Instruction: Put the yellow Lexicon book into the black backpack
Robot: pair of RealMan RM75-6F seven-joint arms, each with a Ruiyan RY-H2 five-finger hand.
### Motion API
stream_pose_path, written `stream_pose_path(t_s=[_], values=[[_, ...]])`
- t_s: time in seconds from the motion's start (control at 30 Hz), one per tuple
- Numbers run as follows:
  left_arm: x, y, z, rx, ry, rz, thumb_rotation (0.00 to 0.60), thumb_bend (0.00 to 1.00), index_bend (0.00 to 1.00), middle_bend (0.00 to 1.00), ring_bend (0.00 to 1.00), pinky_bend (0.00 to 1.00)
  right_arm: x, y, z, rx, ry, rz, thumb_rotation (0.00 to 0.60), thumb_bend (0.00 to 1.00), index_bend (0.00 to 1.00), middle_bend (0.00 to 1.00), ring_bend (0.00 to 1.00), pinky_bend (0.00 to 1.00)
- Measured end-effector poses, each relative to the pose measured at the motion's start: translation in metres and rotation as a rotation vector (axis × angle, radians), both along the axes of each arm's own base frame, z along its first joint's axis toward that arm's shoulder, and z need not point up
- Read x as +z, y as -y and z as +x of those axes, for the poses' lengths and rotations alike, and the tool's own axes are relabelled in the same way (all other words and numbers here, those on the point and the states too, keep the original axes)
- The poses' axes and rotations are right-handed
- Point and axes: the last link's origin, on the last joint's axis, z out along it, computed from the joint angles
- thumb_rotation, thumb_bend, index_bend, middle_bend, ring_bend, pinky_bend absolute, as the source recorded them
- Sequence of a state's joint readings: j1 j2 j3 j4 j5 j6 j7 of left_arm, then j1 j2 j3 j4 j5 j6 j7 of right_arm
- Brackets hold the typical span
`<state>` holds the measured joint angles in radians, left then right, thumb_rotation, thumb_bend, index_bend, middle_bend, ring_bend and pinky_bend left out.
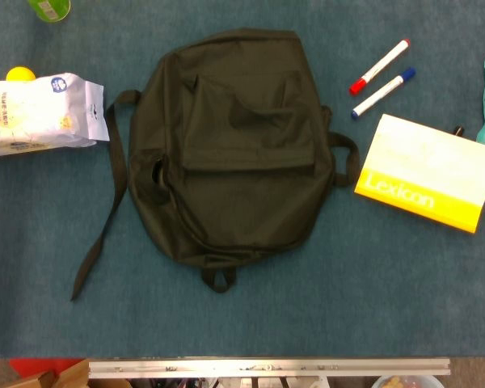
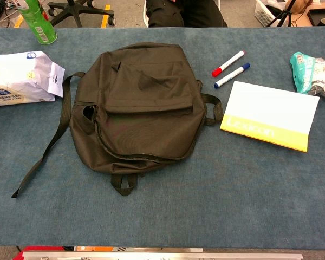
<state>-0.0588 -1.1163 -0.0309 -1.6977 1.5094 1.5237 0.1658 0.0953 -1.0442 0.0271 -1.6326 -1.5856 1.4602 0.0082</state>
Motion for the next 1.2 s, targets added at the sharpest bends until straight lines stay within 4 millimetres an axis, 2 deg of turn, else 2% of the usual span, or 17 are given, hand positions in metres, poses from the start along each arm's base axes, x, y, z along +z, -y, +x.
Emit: stream_pose_path(t_s=[0.4, 0.6, 0.9, 1.2], values=[[0.0, 0.001, 0.003, -0.019, 0.003, 0.002, 0.6, 0.18, 0.19, 0.21, 0.2, 0.18, 0.004, -0.001, 0.002, -0.009, -0.003, -0.006, 0.6, 0.04, 0.38, 0.43, 0.28, 0.38], [-0.001, 0.0, 0.003, -0.028, 0.0, -0.006, 0.6, 0.18, 0.19, 0.21, 0.2, 0.18, -0.002, 0.001, 0.004, -0.012, -0.004, 0.024, 0.6, 0.04, 0.38, 0.43, 0.28, 0.38], [-0.002, 0.001, 0.003, -0.03, 0.0, -0.02, 0.6, 0.18, 0.19, 0.21, 0.2, 0.18, -0.023, 0.01, 0.014, -0.015, -0.014, 0.133, 0.6, 0.04, 0.38, 0.43, 0.28, 0.38], [-0.004, 0.004, 0.004, -0.037, 0.013, -0.04, 0.6, 0.18, 0.19, 0.21, 0.2, 0.18, -0.062, 0.023, 0.021, -0.024, -0.038, 0.269, 0.6, 0.04, 0.38, 0.4, 0.28, 0.38]])
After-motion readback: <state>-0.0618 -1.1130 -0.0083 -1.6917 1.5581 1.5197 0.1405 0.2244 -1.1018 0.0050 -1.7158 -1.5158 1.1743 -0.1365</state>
